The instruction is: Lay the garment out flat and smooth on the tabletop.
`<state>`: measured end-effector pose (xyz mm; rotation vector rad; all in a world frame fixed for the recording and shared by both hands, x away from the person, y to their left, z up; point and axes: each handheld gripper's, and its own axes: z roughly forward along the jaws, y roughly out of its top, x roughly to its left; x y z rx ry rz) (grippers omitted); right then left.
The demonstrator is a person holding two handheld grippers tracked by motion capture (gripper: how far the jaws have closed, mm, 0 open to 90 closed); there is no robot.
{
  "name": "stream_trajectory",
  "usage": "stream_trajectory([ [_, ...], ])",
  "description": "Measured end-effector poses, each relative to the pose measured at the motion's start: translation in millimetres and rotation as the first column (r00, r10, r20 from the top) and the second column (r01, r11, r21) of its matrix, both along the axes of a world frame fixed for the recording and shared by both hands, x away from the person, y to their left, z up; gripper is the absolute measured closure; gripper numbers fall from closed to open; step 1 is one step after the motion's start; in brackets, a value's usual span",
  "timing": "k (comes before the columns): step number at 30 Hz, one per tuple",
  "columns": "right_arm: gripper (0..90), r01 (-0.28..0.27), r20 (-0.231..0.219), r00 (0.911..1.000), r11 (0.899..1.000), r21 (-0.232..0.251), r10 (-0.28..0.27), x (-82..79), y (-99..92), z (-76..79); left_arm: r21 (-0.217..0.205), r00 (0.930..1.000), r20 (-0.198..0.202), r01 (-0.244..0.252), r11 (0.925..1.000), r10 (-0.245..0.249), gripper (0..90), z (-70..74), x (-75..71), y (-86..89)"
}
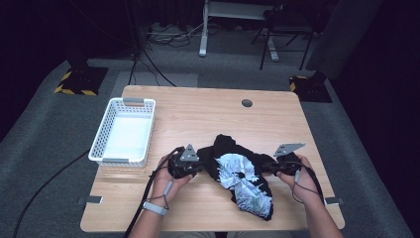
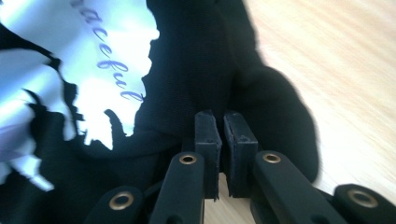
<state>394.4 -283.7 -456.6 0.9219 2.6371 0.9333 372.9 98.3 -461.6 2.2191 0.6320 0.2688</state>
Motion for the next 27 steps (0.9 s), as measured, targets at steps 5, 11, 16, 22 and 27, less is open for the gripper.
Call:
stream_trajectory([
  [5,86.4,0.101,0.04,0.9941,0.995,-0.001,-0.101,-18.7,-39.3,27.1,0.001,0.9951,0.062,-0.077,0.997,0.077,81.3,20.8,-6.9,17.8],
  [11,86.0,0.263,0.039,0.9643,0.964,-0.028,-0.262,-44.3,-87.4,43.8,-0.016,0.9863,0.086,-0.14,0.9901,0.14,81.2,35.1,-13.8,32.7],
  [16,51.3,0.246,-0.051,0.9681,0.969,0.007,-0.246,-55.8,-100.8,47.9,-0.064,0.9869,0.061,-0.145,0.9874,0.149,59.0,36.7,-12.8,33.8],
  [22,43.5,0.292,-0.011,0.9564,0.953,0.086,-0.292,-39.5,-107.5,47.7,-0.126,0.9786,0.032,-0.198,0.9722,0.203,46.2,30.6,1.8,36.6],
  [27,38.4,0.32,0.01,0.9471,0.946,0.062,-0.321,-17.4,-101.1,35.0,-0.074,0.9804,-0.008,-0.197,0.9777,0.197,45.2,16.9,20.3,27.1],
])
